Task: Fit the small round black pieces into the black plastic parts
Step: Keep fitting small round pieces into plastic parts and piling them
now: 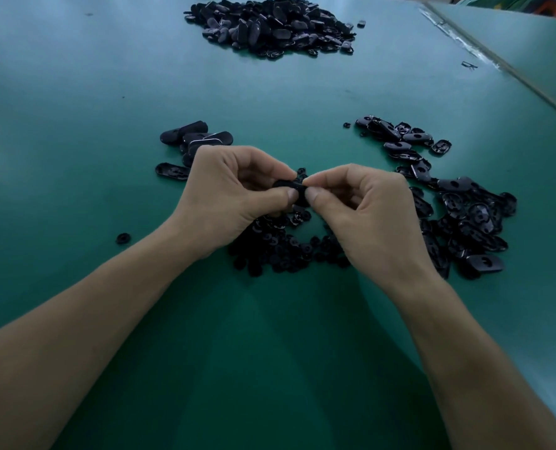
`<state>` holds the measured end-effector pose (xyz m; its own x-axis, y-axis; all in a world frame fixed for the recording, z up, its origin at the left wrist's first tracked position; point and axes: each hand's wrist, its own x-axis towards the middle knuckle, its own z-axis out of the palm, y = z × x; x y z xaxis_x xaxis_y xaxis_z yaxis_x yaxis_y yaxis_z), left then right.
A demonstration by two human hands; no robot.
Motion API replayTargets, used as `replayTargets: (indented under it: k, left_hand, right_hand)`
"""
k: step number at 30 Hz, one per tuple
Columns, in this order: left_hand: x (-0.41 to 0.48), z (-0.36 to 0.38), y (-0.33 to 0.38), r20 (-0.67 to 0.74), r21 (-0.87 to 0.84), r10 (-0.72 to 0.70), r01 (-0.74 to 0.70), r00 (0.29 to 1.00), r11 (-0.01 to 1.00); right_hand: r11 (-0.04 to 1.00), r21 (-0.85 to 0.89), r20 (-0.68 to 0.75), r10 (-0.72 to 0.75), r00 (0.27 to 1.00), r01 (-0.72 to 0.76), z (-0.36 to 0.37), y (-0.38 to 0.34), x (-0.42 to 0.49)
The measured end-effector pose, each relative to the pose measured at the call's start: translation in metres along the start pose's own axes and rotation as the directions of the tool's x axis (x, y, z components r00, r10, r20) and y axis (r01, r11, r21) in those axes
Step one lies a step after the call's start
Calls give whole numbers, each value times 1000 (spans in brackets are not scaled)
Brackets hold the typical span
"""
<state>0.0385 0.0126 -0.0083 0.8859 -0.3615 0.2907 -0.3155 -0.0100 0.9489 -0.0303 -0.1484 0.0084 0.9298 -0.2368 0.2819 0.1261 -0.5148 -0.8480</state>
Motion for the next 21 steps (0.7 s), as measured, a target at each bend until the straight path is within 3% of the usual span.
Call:
replayTargets:
  k: [5,9,14,21]
  left_hand:
    - [8,-10,-9,-332,32,18,-8,943,999]
    - [14,-19,-11,-441,146,70,-5,895,989]
    - [22,-38,-14,-491,273,71,75,868,959]
    - [20,-45,-16,-496,483,16,260,868,836]
  right_hand:
    - [936,-350,-223,-42,974,-40,-17,5,5]
    - [762,-629,-183,43,982,-151,-29,18,9]
    - [682,-703,-111,174,978,-201,-27,24,9]
    - [669,-711,-187,120,975,-219,-27,28,12]
